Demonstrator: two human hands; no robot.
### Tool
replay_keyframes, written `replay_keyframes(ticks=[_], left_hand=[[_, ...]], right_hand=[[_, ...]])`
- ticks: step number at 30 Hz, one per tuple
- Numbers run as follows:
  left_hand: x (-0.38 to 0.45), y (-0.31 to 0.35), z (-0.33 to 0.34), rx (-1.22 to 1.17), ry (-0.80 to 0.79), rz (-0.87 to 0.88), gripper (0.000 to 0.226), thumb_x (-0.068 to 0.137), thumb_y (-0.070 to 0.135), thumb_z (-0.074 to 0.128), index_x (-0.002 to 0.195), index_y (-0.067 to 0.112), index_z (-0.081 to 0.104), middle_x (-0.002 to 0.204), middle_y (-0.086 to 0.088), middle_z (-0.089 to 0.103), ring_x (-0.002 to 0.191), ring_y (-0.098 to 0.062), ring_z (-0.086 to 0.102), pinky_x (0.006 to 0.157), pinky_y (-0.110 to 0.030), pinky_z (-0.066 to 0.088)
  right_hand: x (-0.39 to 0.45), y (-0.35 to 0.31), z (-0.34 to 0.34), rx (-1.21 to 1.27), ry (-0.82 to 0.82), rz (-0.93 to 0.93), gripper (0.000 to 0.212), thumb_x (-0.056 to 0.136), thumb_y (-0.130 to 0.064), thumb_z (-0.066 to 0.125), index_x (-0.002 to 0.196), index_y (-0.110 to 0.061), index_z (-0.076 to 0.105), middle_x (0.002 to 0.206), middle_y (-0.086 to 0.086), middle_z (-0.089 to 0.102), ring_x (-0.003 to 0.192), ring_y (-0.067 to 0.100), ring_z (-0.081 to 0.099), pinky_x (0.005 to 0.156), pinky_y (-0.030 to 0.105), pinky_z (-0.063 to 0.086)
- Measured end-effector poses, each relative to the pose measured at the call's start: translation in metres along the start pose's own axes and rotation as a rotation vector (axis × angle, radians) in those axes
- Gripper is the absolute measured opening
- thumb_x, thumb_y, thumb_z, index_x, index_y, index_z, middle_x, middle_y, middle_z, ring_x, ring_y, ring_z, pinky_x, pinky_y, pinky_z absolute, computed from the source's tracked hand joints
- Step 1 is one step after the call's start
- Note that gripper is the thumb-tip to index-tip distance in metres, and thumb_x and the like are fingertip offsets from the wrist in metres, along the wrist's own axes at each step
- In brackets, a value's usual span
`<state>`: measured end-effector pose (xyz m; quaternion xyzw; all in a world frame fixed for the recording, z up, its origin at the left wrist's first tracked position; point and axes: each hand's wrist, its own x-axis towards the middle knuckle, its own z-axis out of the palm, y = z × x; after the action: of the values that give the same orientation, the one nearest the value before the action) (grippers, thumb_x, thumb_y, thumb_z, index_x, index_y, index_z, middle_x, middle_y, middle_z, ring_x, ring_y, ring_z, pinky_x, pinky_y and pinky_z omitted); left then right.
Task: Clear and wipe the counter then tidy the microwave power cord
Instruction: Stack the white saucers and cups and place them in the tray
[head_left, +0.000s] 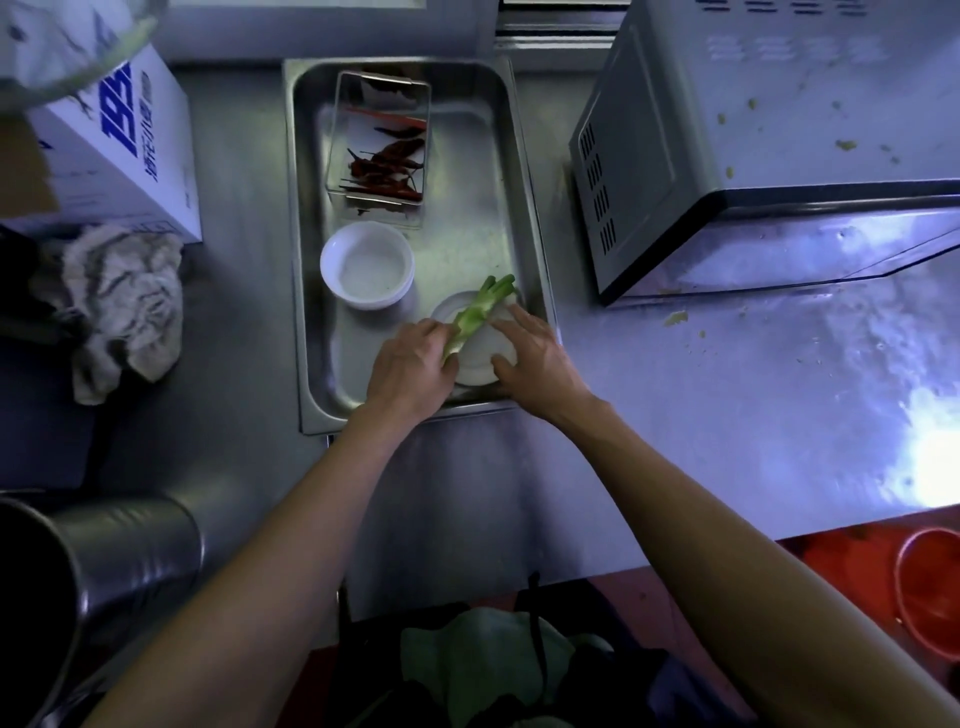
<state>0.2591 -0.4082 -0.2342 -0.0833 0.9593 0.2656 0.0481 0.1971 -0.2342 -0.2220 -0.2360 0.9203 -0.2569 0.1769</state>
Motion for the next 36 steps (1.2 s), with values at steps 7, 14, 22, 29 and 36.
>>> replay_keyframes(ticks=[7,14,22,29,36], left_hand=[[-0.002,0.027,-0.015,0.098,-0.102,0.059,0.044,0.092,0.029,0.058,0.135,0.016,0.054,0.133,-0.01,0.059,0.116,-0.035,0.055,0.09,-0.049,0.05],[-0.005,0.081,-0.021,0.136,-0.163,0.127,0.049,0.095,0.034,0.055,0.142,0.022,0.049,0.145,-0.002,0.052,0.13,-0.028,0.047,0.103,-0.044,0.044],[-0.022,0.18,0.016,0.161,-0.19,0.23,0.05,0.095,0.031,0.056,0.143,0.02,0.05,0.146,-0.003,0.05,0.133,-0.026,0.045,0.109,-0.042,0.039],[-0.062,0.309,0.079,0.245,-0.248,0.398,0.049,0.097,0.037,0.055,0.143,0.022,0.049,0.147,0.0,0.049,0.132,-0.026,0.046,0.107,-0.035,0.039],[-0.103,0.436,0.144,0.321,-0.329,0.579,0.05,0.097,0.039,0.053,0.144,0.025,0.048,0.149,0.0,0.049,0.135,-0.022,0.046,0.109,-0.034,0.039]], right_hand=[[-0.033,0.003,-0.022,-0.03,0.056,0.037,0.039,0.089,-0.016,0.058,0.128,-0.008,0.062,0.132,0.016,0.058,0.119,0.037,0.053,0.101,0.05,0.047],[-0.076,0.033,-0.059,-0.016,0.066,0.154,0.05,0.093,-0.028,0.063,0.14,-0.014,0.054,0.15,0.013,0.045,0.139,0.031,0.039,0.114,0.039,0.032],[-0.167,0.106,-0.102,0.039,0.149,0.239,0.057,0.091,-0.041,0.064,0.143,-0.02,0.05,0.155,0.008,0.04,0.143,0.025,0.033,0.117,0.044,0.03],[-0.289,0.193,-0.147,0.079,0.294,0.386,0.058,0.092,-0.041,0.062,0.145,-0.022,0.048,0.155,0.007,0.041,0.141,0.028,0.038,0.114,0.044,0.034],[-0.41,0.269,-0.188,0.153,0.445,0.558,0.058,0.091,-0.04,0.061,0.144,-0.02,0.048,0.154,0.008,0.042,0.142,0.029,0.037,0.116,0.045,0.031]])
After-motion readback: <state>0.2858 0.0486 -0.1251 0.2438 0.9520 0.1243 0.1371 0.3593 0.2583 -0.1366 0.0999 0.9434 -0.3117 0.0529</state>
